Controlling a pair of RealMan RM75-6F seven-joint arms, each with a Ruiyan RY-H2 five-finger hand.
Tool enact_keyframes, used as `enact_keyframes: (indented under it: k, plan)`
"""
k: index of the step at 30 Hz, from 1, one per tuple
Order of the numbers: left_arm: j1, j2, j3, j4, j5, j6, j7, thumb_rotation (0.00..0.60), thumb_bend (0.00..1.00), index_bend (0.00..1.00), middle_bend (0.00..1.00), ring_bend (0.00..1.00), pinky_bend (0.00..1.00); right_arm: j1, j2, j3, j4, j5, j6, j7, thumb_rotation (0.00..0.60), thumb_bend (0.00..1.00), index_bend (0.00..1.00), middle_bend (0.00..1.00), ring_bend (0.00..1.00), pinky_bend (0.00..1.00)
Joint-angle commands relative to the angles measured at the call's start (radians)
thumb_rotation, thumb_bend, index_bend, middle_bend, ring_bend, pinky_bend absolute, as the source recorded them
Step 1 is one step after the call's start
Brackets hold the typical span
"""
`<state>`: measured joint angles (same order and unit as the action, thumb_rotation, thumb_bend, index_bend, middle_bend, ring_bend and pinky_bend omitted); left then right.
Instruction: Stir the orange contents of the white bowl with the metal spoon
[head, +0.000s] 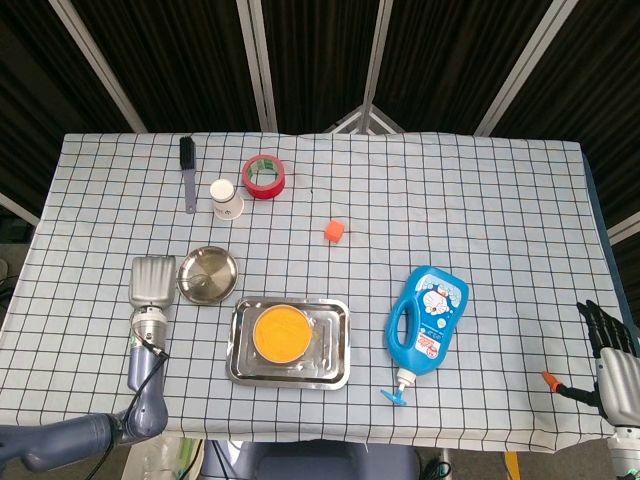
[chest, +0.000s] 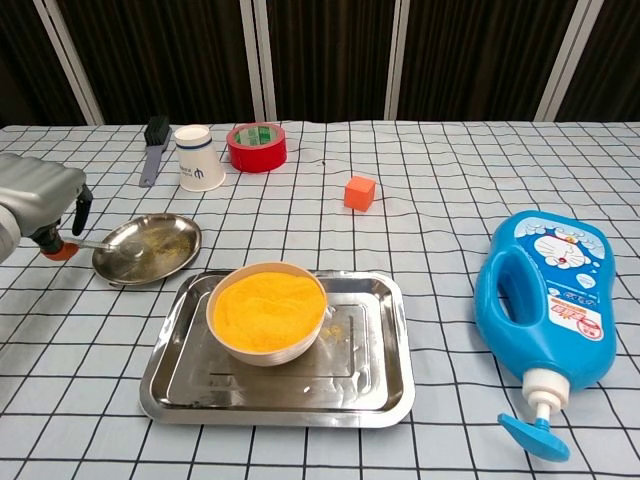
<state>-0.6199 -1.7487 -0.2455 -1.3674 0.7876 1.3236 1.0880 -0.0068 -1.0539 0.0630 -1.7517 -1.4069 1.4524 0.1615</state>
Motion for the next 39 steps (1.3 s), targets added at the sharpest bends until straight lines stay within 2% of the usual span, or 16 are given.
enact_keyframes:
  k: [1,8,14,16,19,22,24,27,29,31,35,39]
  plan:
    - [-0.002,-0.004,-0.001,0.002,-0.008,0.0,-0.001,0.6,0.4,0.64,1.0,0.97,1.0,0.0,0.0,0.0,0.0,-0.001,0.001,0.0,0.6,0.2,0.0,0.0,0.0,0.0]
    - [-0.007,0.0,-0.009,-0.011,-0.034,0.003,-0.002,0.6,0.31,0.45,1.0,0.95,1.0,-0.001,0.0,0.0,-0.001,0.0,0.002,0.0,0.6,0.2,0.0,0.0,0.0,0.0]
    - [0.009,0.045,-0.003,-0.068,-0.005,0.019,-0.051,0.6,0.31,0.37,0.94,0.91,0.98,-0.002,0.003,0.001,0.001,0.001,0.002,0.007,0.6,0.2,0.0,0.0,0.0,0.0]
    - [0.028,0.082,0.011,-0.114,0.027,0.028,-0.091,0.6,0.29,0.34,0.88,0.86,0.93,-0.002,0.004,0.001,0.003,0.001,0.002,0.009,0.6,0.2,0.0,0.0,0.0,0.0]
    - [0.067,0.151,0.048,-0.196,0.103,0.05,-0.162,0.6,0.27,0.29,0.72,0.73,0.8,-0.002,0.004,0.0,0.005,0.0,0.0,0.009,0.6,0.2,0.0,0.0,0.0,0.0]
    - [0.13,0.246,0.112,-0.289,0.23,0.103,-0.262,0.6,0.25,0.22,0.49,0.54,0.62,-0.002,0.004,-0.002,0.007,-0.004,0.0,0.005,0.6,0.2,0.0,0.0,0.0,0.0]
    - [0.178,0.304,0.161,-0.344,0.311,0.145,-0.333,0.6,0.22,0.14,0.29,0.34,0.42,-0.002,0.005,-0.004,0.008,-0.006,-0.001,0.0,0.6,0.2,0.0,0.0,0.0,0.0]
    - [0.251,0.383,0.24,-0.404,0.404,0.193,-0.428,0.6,0.16,0.03,0.08,0.1,0.2,-0.001,0.007,-0.007,0.007,-0.006,-0.005,-0.008,0.6,0.2,0.0,0.0,0.0,0.0]
    - [0.291,0.429,0.29,-0.426,0.451,0.212,-0.477,0.6,0.13,0.0,0.01,0.02,0.08,0.0,0.006,-0.007,0.008,-0.007,-0.003,-0.018,0.6,0.2,0.0,0.0,0.0,0.0]
    - [0.339,0.487,0.35,-0.454,0.496,0.229,-0.538,0.6,0.12,0.0,0.0,0.0,0.02,-0.001,0.002,-0.007,0.01,-0.013,0.005,-0.036,0.6,0.2,0.0,0.0,0.0,0.0]
    - [0.402,0.561,0.407,-0.453,0.58,0.276,-0.646,0.6,0.12,0.0,0.0,0.0,0.0,-0.001,-0.009,-0.003,0.018,-0.026,0.024,-0.064,0.6,0.2,0.0,0.0,0.0,0.0]
    - [0.457,0.6,0.44,-0.42,0.638,0.319,-0.741,0.6,0.12,0.0,0.0,0.0,0.0,-0.001,-0.02,-0.001,0.024,-0.029,0.031,-0.075,0.6,0.2,0.0,0.0,0.0,0.0]
